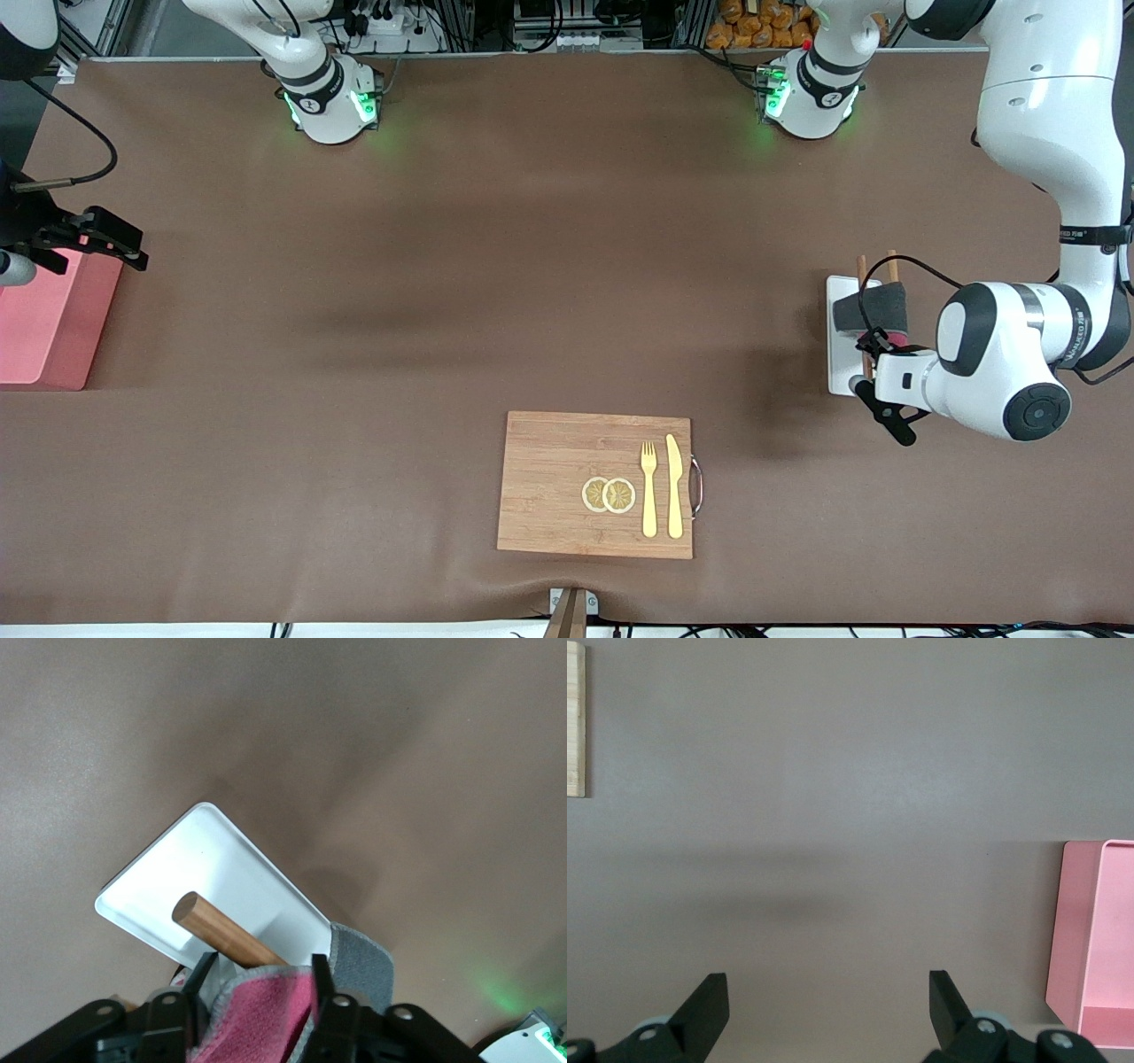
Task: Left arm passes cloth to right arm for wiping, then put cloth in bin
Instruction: 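Close the left gripper on the grey cloth and lift it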
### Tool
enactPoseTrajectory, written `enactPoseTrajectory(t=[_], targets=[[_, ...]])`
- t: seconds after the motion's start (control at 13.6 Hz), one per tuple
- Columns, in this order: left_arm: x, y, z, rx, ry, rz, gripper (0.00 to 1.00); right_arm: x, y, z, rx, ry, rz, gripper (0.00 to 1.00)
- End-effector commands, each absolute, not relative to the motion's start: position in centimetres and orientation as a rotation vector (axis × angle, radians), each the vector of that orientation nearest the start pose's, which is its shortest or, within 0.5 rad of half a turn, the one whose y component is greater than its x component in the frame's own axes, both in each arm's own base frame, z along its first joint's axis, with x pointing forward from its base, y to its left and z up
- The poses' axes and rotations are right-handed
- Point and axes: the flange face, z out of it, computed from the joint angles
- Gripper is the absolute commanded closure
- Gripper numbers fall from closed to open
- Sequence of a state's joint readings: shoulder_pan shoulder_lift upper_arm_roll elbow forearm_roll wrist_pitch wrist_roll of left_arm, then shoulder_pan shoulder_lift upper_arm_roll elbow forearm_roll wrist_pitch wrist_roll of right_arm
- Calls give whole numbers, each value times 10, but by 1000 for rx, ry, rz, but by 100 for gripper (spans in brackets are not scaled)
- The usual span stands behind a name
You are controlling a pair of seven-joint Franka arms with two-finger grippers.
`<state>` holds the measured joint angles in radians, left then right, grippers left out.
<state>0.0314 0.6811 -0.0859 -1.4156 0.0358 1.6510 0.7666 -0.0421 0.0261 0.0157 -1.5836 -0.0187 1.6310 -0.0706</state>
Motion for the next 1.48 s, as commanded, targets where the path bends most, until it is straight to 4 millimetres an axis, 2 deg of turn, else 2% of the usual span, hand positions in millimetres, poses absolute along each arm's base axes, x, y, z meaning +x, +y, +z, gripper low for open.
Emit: enactPoseTrajectory(t=[0.0,0.15,0.44,0.59,0.74,1.03,1.18,1.4], targets=[[668,-24,275,-2967,1251,698,80,567,-21,609,-3162,-45,-18,0],[667,-24,274,-2968,1246,708,100,568,-22,608,-3162,-40,-15,0],[668,-25,280,-2958,1186,702,100,569,-21,606,-3162,-43,-13,0],[670,-29,295,-2961,1166,667,100,571,-21,602,-3160,-45,-1,0],[669,-29,328,-2969,1134,622,100,571,-20,603,-3160,-45,-4,0],[653,-22,413,-2984,1099,554,100,571,-19,602,-3160,-48,-1,0],[639,-31,461,-3001,998,503,100,571,-19,601,-3160,-45,4,0],[619,-72,517,-3090,925,387,100,570,-17,592,-3143,-41,77,0]])
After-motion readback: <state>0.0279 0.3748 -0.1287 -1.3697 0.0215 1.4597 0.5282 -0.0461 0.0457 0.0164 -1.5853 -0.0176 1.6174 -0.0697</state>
